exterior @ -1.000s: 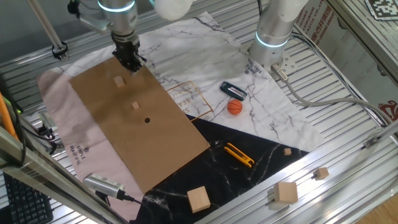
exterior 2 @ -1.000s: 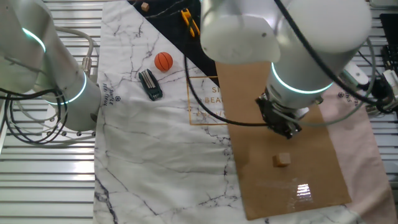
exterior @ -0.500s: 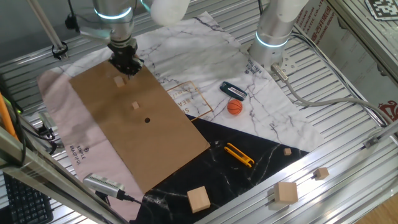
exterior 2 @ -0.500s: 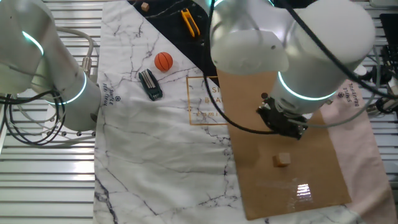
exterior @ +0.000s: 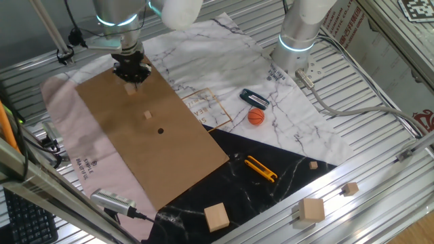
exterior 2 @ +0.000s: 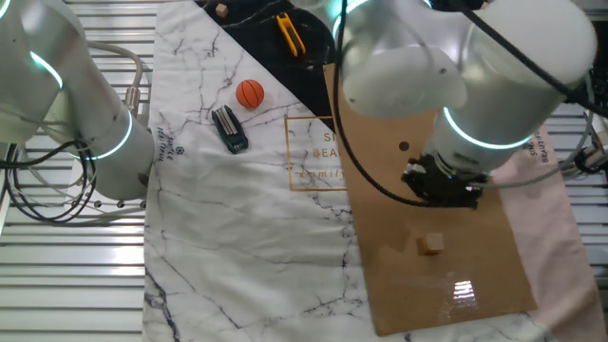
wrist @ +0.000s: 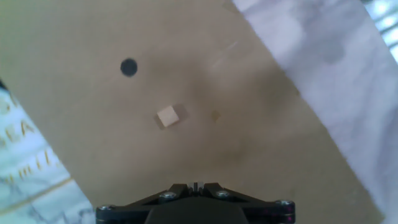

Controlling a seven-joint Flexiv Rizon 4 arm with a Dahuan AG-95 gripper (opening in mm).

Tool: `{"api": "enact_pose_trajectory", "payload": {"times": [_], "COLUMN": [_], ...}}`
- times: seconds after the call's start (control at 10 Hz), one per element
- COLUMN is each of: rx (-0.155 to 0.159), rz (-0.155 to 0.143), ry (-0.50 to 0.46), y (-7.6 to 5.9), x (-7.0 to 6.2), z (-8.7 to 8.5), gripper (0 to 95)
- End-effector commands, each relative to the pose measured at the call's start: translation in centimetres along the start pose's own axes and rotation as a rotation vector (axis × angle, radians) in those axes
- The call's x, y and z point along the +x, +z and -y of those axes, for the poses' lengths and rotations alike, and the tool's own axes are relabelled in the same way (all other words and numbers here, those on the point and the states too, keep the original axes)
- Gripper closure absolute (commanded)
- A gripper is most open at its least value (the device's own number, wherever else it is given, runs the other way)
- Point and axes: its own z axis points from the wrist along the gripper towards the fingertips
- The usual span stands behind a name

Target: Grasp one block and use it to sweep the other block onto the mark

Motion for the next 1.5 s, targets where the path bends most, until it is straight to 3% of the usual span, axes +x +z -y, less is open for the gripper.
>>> {"api": "enact_pose_trajectory", "payload": {"times": [0.1,0.5,0.8,1.1,1.5], "rx": [0.002,0.005,0.015,0.013,0.01], "rz": [-0.011,-0.002,-0.014,-0.006,-0.005], "ry": [-0.117,-0.211,-0.253,-0.295,-0.32], "y": [-0.1,1.4,1.7,3.0,3.3], "x": [1.1,3.3,3.2,3.3,3.7], "z": [0.4,1.7,2.1,3.1,4.3], "gripper": [95.0,95.0,95.0,95.0,95.0]}}
